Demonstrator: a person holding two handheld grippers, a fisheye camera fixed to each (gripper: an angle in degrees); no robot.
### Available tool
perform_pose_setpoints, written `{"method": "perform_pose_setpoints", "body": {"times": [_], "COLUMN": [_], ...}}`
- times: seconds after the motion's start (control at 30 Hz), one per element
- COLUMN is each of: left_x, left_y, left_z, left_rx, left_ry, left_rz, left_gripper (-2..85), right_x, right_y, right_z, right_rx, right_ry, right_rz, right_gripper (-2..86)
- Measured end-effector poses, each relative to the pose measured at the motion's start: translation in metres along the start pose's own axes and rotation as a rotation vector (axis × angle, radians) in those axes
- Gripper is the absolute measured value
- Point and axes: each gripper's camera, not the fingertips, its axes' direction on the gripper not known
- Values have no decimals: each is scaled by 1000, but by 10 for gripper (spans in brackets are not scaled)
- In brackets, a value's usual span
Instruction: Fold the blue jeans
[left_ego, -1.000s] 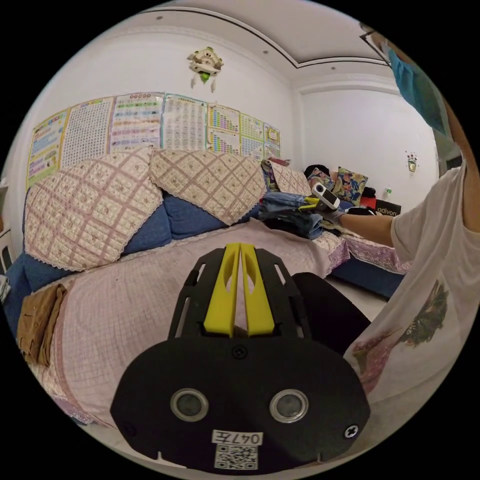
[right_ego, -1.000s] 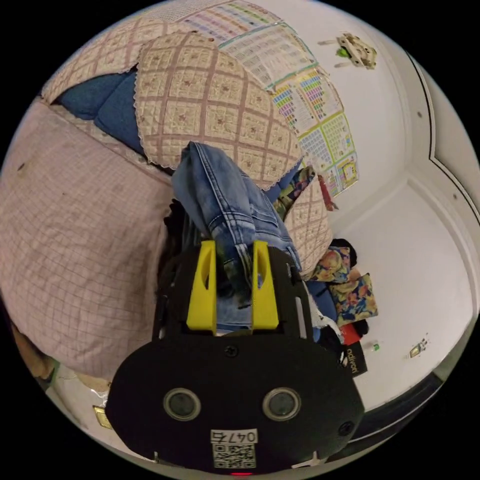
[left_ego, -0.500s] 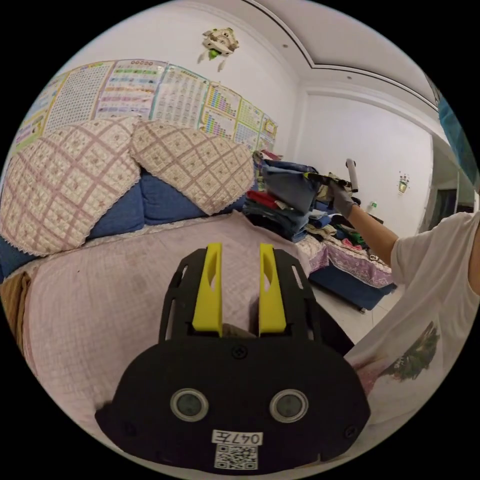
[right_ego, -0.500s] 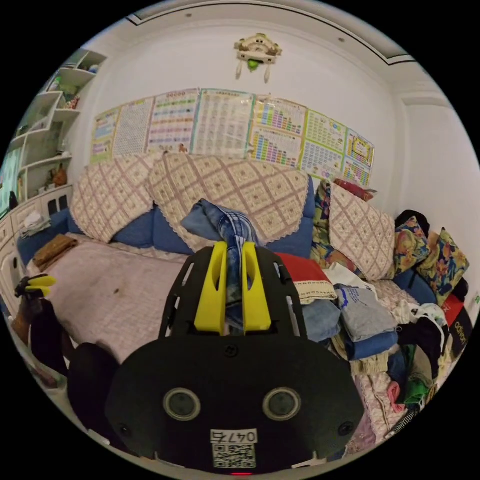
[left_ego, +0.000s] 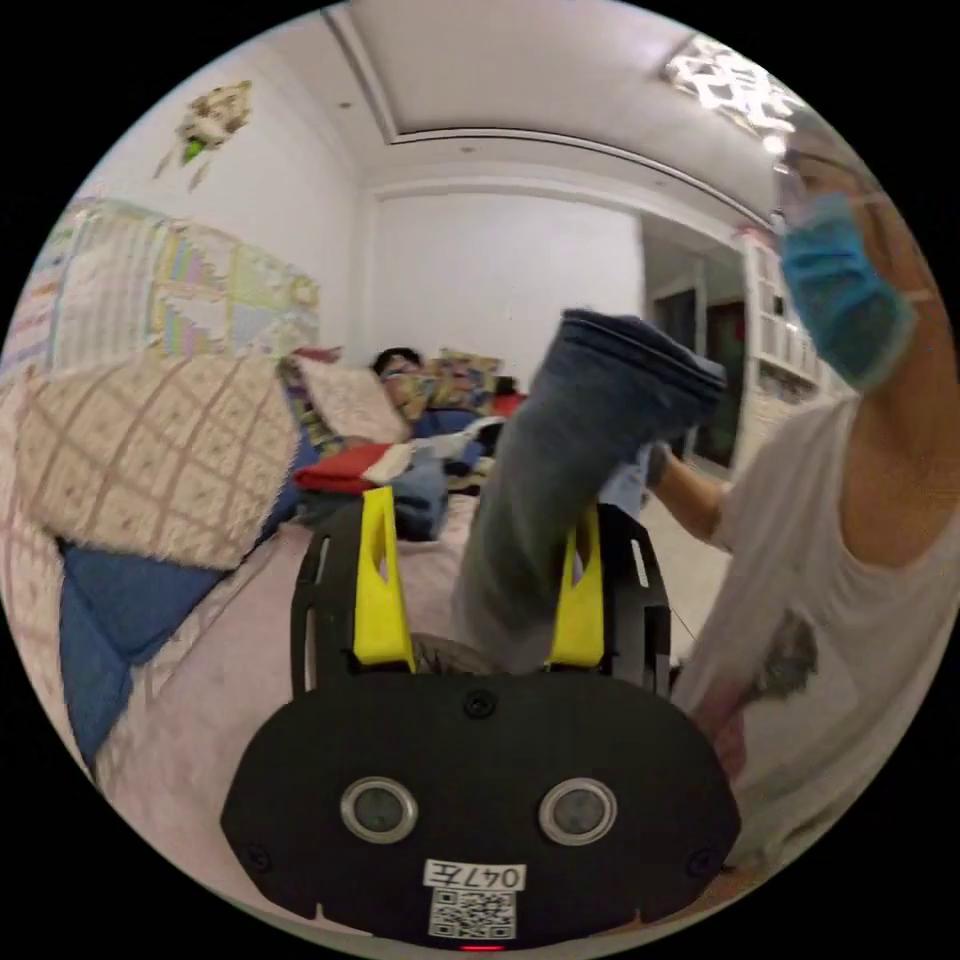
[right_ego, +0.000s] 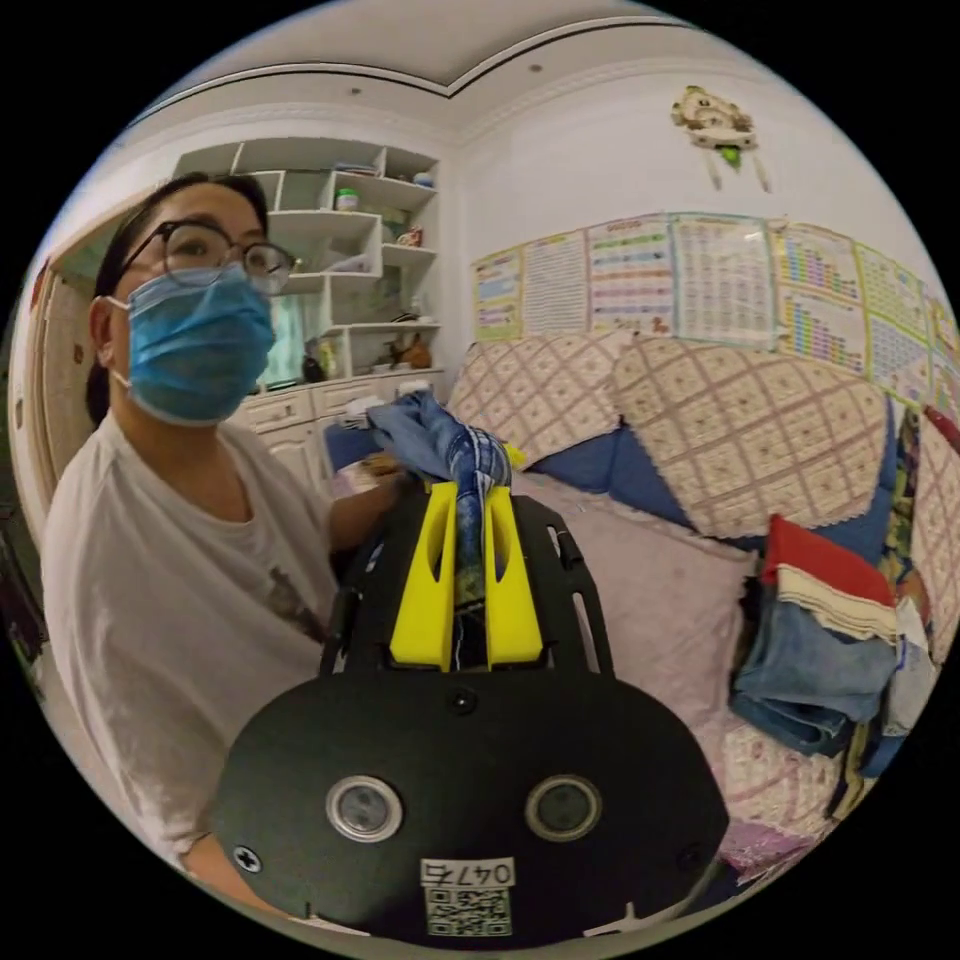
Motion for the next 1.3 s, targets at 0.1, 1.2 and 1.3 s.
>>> {"method": "perform_pose_setpoints", "body": {"times": [0.1,1.2,1.3], "left_x": [23,298,295], "left_y": [6,283,270], "left_z": [20,-114,-62], "left_rx": [-71,-457,-491], "left_ry": [86,-772,-848], "left_rz": [6,-636,-666], "left_gripper": [62,132,121], "right_x": [-1,0,-13], "right_y": [-6,14,5], "right_z": [26,311,330], "right_rx": [-95,-152,-120], "right_ry": [-10,67,84], "right_rz": [30,236,230], "right_gripper": [8,56,50]}}
